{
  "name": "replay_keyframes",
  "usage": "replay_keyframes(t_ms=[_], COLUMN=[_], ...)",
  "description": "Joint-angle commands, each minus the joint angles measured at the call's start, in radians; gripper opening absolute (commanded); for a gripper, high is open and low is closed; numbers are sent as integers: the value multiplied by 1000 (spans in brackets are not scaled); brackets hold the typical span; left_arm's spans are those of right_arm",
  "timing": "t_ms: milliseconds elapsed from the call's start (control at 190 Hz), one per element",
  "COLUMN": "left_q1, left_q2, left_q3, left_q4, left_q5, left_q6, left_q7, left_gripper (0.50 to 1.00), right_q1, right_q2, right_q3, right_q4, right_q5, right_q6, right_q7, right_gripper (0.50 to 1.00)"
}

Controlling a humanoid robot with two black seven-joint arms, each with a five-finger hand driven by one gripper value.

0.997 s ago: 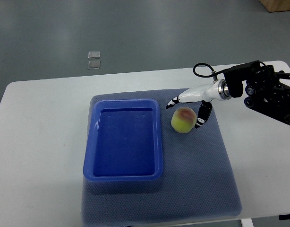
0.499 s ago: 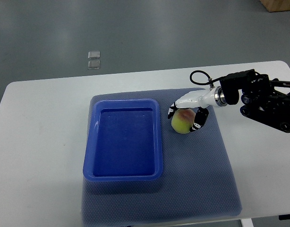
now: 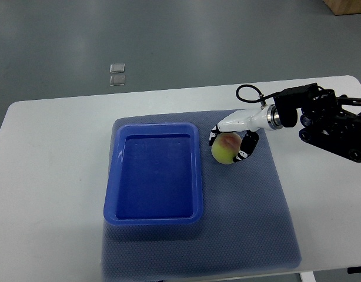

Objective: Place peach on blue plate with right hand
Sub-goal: 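Lift the peach with the right hand and carry it over the tray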

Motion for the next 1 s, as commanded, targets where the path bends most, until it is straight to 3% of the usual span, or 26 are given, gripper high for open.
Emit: replay_keyframes(t_ms=[0,304,651,992], left_q1=[0,0,0,0], left_q2=[0,0,0,0], left_q3=[0,0,0,0], left_q4=[0,0,0,0], left_q5=[0,0,0,0], left_q6=[0,0,0,0], left_q7=[0,0,0,0], left_gripper=[1000,1000,1000,1000], right_q1=[11,83,166,129], right_q2=[0,3,211,354], right_q3=[2,14,14,-1], right_q4=[0,0,-60,-90], right_q5=[5,16,96,88], right_q6=[0,9,37,38], right_q7=[3,23,28,26], right_gripper=[652,641,654,688])
